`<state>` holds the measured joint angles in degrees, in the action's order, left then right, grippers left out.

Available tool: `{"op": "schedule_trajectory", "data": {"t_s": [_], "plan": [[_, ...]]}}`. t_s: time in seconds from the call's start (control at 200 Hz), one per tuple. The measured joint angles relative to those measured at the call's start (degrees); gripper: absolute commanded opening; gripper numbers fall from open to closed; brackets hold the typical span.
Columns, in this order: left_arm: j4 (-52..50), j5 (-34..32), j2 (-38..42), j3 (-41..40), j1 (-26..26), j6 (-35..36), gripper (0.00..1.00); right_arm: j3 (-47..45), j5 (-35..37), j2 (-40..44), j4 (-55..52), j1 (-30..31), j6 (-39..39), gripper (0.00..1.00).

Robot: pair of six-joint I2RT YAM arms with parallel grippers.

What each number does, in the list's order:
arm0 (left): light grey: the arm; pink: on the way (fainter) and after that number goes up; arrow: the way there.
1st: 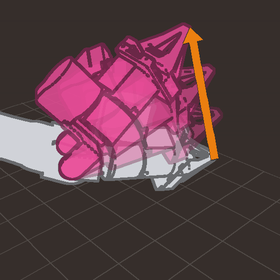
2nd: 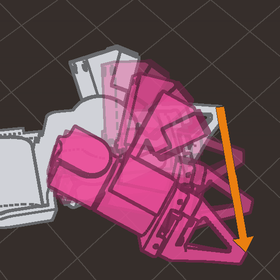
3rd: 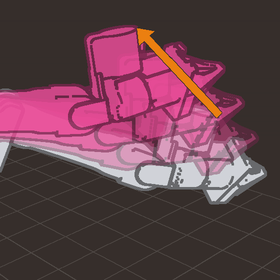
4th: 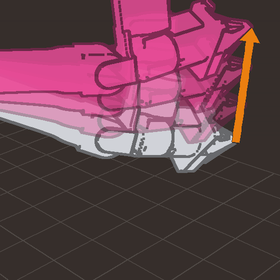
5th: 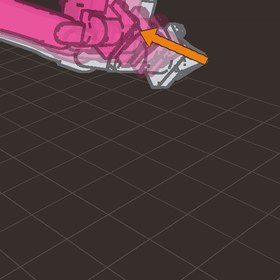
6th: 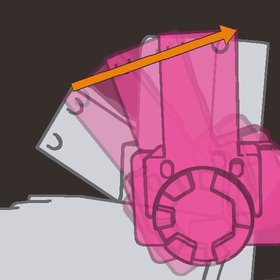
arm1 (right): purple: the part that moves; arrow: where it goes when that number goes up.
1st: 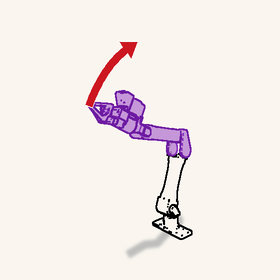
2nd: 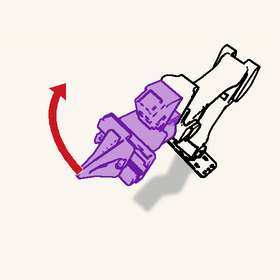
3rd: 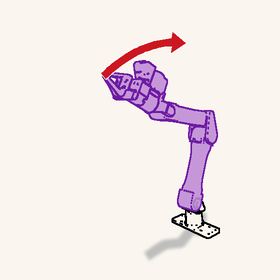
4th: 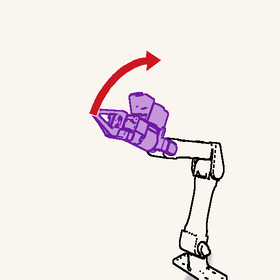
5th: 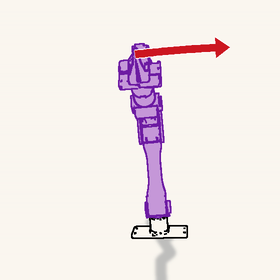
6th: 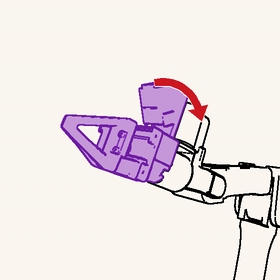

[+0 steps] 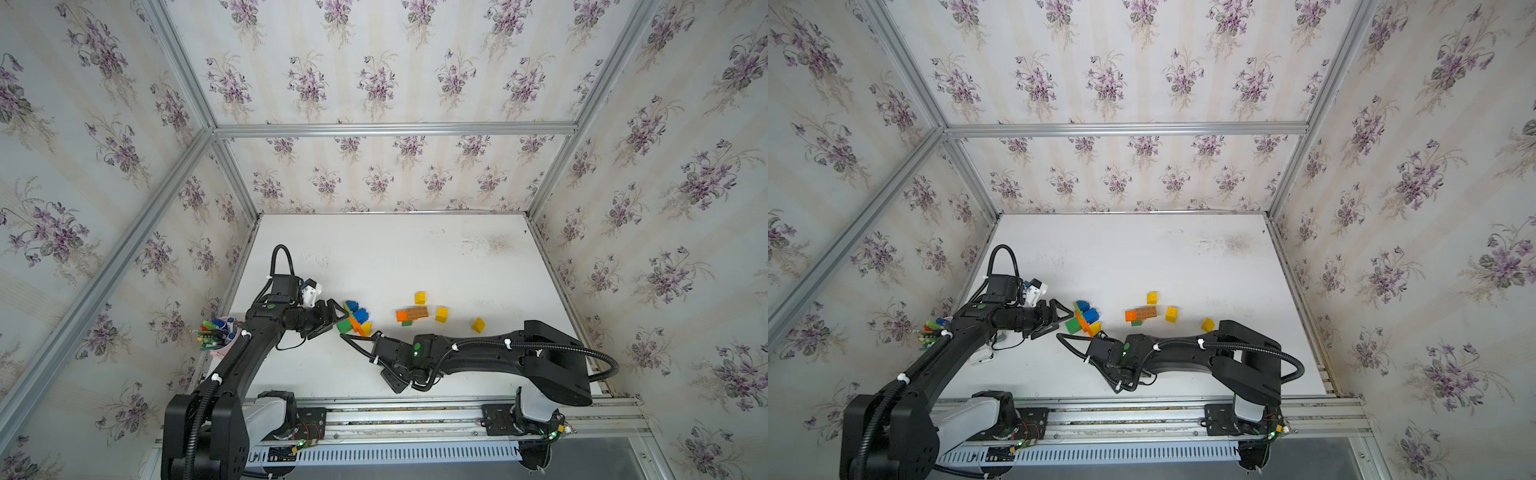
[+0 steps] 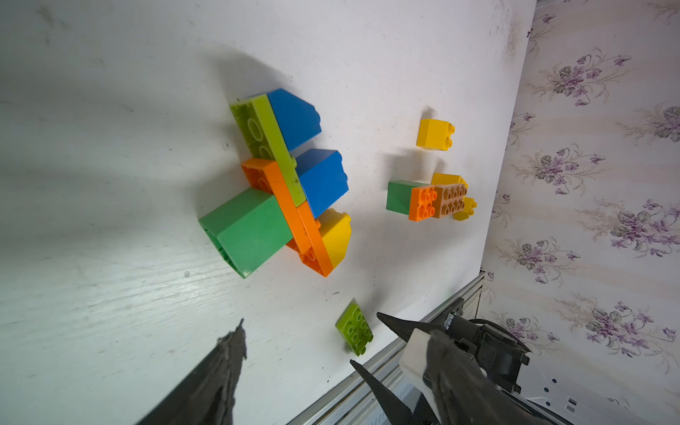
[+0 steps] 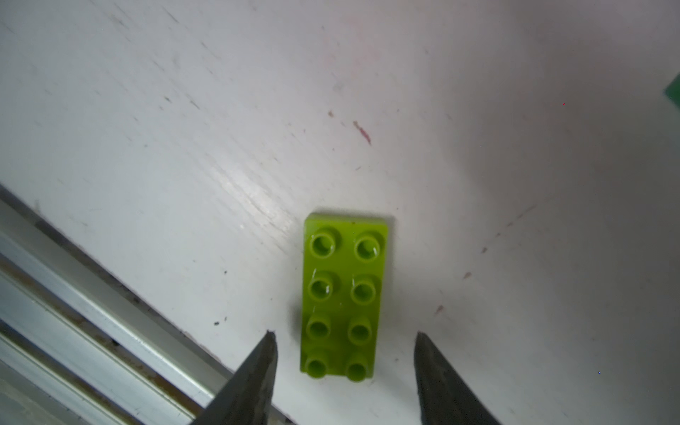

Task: Assemble a fork with lego
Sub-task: Pick up the lego brick from the center of the board.

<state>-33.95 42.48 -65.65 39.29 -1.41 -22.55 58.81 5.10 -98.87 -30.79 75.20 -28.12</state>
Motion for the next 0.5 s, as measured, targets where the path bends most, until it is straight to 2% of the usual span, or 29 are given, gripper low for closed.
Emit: {"op": "schedule_trajectory", "data": {"t_s": [0.19, 0.5], "plan": [[0.0, -0.6, -0.1, 0.6, 0.0, 0.0, 0.79, 0.9, -1.6, -1.6, 0.3, -0.2, -0.3, 0.43], [0.4, -0.9, -0.7, 0.6, 0.0, 0.0, 0.79, 2.1, -2.1, -2.9, -2.8, -0.2, -2.0, 0.44]]}}
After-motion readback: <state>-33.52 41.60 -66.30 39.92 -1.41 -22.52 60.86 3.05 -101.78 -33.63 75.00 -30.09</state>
